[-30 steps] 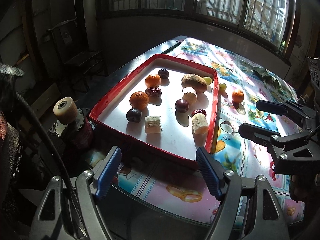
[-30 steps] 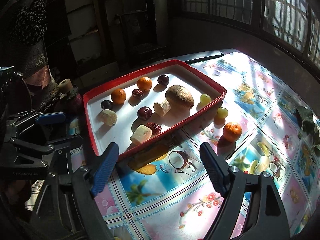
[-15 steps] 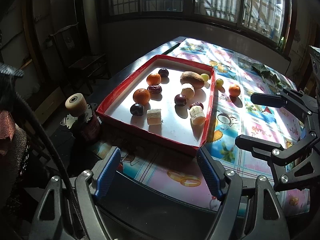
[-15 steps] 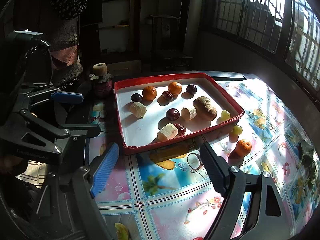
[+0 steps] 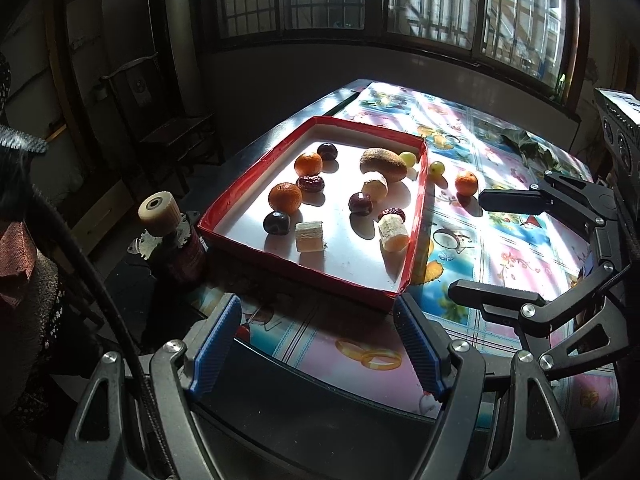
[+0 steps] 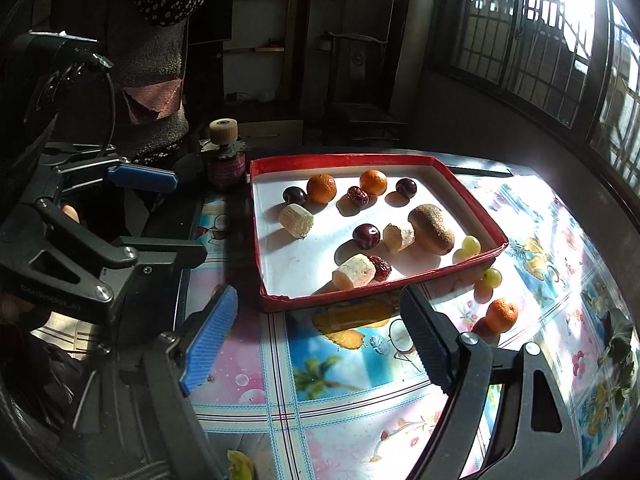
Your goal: Organize fruits
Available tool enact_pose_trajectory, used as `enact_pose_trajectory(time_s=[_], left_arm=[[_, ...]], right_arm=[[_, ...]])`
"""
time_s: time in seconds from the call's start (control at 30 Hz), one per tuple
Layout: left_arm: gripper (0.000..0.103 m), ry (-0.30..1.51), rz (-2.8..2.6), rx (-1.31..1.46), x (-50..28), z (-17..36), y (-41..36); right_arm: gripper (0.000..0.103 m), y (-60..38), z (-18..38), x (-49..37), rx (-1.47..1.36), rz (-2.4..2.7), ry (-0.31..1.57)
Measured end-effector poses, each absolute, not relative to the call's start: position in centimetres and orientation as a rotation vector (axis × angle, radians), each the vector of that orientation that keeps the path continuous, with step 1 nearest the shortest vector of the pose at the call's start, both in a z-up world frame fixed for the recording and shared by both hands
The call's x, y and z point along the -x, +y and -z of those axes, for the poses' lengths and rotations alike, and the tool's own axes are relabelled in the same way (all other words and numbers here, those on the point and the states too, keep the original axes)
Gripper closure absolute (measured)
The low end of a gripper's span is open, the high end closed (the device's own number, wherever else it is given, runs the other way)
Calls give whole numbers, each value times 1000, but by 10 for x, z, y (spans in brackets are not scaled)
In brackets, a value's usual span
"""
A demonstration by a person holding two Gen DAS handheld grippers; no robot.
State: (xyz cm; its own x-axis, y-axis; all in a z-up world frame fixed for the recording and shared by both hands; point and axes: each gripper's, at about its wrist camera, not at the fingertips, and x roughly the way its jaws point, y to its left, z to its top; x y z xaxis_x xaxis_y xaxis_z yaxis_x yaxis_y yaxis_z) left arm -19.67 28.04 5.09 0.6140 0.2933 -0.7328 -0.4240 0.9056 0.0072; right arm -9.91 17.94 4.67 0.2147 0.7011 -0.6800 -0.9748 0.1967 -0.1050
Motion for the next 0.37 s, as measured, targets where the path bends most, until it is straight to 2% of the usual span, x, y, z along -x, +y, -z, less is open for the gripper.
enact_pose_trajectory(time_s=[0.37], left_arm=[[25, 779, -477, 186, 200, -56, 290]], right_arm=[[19, 186, -39, 89, 581, -1263, 605]])
